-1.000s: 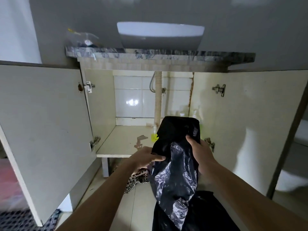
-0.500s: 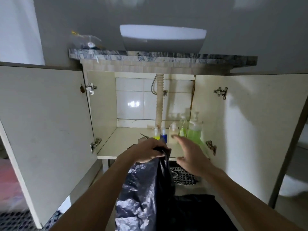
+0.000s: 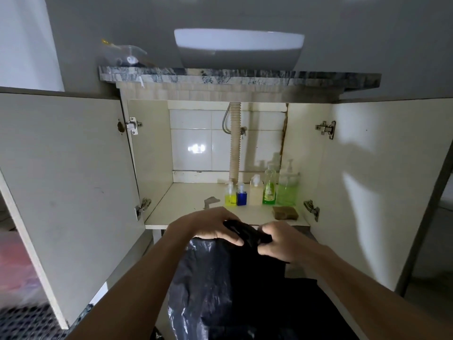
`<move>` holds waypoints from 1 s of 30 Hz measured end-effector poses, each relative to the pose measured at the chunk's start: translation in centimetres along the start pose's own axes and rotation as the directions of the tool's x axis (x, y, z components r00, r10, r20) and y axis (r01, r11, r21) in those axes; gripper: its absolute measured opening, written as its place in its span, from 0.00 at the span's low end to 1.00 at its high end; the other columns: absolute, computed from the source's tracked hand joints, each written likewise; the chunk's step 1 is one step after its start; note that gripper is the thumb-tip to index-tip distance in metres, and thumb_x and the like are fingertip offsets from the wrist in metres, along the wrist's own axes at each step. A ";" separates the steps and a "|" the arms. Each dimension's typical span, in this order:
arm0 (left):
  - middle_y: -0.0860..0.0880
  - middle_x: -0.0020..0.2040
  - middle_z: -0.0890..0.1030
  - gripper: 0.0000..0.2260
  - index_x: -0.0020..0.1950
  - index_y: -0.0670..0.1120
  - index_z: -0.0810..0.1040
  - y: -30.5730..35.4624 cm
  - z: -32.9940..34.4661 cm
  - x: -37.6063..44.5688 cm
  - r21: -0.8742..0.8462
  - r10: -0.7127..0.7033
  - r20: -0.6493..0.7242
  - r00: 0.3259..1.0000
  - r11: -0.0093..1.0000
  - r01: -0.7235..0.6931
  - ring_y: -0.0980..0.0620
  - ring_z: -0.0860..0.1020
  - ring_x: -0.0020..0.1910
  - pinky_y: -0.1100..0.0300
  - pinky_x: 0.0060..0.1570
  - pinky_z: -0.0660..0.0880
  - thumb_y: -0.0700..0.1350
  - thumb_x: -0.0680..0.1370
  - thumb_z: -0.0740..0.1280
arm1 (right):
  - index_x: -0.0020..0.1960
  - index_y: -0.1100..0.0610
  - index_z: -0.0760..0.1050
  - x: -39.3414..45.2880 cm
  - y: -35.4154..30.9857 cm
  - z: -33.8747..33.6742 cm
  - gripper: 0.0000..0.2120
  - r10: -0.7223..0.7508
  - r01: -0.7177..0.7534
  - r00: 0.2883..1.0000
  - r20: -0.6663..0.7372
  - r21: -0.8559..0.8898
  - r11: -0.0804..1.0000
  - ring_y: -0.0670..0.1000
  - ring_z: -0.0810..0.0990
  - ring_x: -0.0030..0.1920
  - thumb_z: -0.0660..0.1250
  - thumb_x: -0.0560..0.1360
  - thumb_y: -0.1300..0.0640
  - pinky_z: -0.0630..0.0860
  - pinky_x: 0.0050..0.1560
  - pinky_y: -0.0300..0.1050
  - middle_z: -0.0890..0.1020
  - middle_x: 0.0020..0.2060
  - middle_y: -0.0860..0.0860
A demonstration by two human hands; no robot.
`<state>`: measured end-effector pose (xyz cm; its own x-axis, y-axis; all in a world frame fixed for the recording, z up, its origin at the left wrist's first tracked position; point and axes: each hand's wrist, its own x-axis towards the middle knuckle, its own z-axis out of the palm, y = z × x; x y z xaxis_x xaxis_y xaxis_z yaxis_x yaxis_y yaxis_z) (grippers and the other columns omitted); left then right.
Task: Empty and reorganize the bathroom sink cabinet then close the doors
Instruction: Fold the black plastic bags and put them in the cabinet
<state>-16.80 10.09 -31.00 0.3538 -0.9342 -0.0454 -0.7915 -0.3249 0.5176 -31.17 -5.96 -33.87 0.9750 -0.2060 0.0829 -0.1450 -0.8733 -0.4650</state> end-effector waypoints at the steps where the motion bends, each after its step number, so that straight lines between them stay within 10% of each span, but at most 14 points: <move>1: 0.54 0.46 0.84 0.14 0.51 0.53 0.81 -0.3 0.1 -0.1 0.008 -0.038 0.009 0.999 0.999 0.038 0.53 0.80 0.49 0.53 0.56 0.75 0.55 0.68 0.75 | 0.38 0.60 0.74 -0.1 0.1 -0.4 0.07 -0.009 0.009 0.998 -0.064 -0.009 1.000 0.48 0.72 0.31 0.68 0.69 0.57 0.65 0.31 0.42 0.75 0.31 0.50; 5: 0.52 0.50 0.82 0.20 0.55 0.48 0.79 -2.3 1.7 0.5 0.114 -0.209 0.081 0.975 0.973 0.199 0.50 0.79 0.51 0.56 0.56 0.73 0.51 0.66 0.77 | 0.31 0.52 0.62 -0.4 1.6 -1.5 0.15 0.013 -0.029 0.982 -0.189 -0.078 0.997 0.48 0.68 0.30 0.67 0.69 0.58 0.64 0.32 0.43 0.70 0.29 0.49; 11: 0.44 0.56 0.80 0.20 0.61 0.45 0.78 -4.8 4.6 5.1 0.400 -0.352 -0.009 0.936 0.856 0.326 0.45 0.78 0.55 0.56 0.56 0.75 0.50 0.71 0.73 | 0.47 0.59 0.73 0.6 5.9 -3.1 0.06 0.103 -0.119 0.992 -0.071 -0.288 0.950 0.55 0.76 0.43 0.65 0.71 0.58 0.69 0.40 0.45 0.74 0.36 0.49; 18: 0.44 0.54 0.80 0.11 0.56 0.46 0.77 -2.0 6.4 9.9 0.478 -0.230 -0.369 0.900 0.784 0.396 0.42 0.78 0.56 0.46 0.60 0.71 0.44 0.75 0.64 | 0.30 0.55 0.59 2.3 12.5 -3.1 0.17 0.252 -0.355 0.919 -0.303 -0.357 0.864 0.61 0.78 0.49 0.61 0.75 0.59 0.64 0.41 0.43 0.74 0.38 0.58; 24: 0.45 0.44 0.80 0.06 0.50 0.47 0.75 0.9 6.4 9.6 0.421 0.005 -0.632 0.775 0.842 0.338 0.43 0.78 0.46 0.50 0.59 0.67 0.39 0.75 0.62 | 0.39 0.63 0.70 0.5 13.4 -4.2 0.08 0.026 -0.300 0.815 -0.579 -0.382 0.874 0.63 0.76 0.41 0.63 0.75 0.62 0.65 0.39 0.48 0.73 0.37 0.59; 30: 0.43 0.46 0.81 0.11 0.55 0.48 0.78 1.8 6.5 7.1 0.497 -0.019 -0.314 0.949 0.848 0.182 0.40 0.79 0.48 0.50 0.48 0.77 0.44 0.74 0.64 | 0.37 0.62 0.69 -3.2 13.8 -5.4 0.09 -0.021 -0.179 0.922 -0.386 -0.475 0.862 0.60 0.75 0.41 0.64 0.74 0.61 0.68 0.41 0.47 0.76 0.41 0.59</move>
<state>-18.97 1.87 -35.94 0.5074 -0.8345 0.2148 -0.8551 -0.5185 0.0059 -37.22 -19.74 -35.84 0.8375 -0.3416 0.4265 -0.3788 -0.9255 0.0027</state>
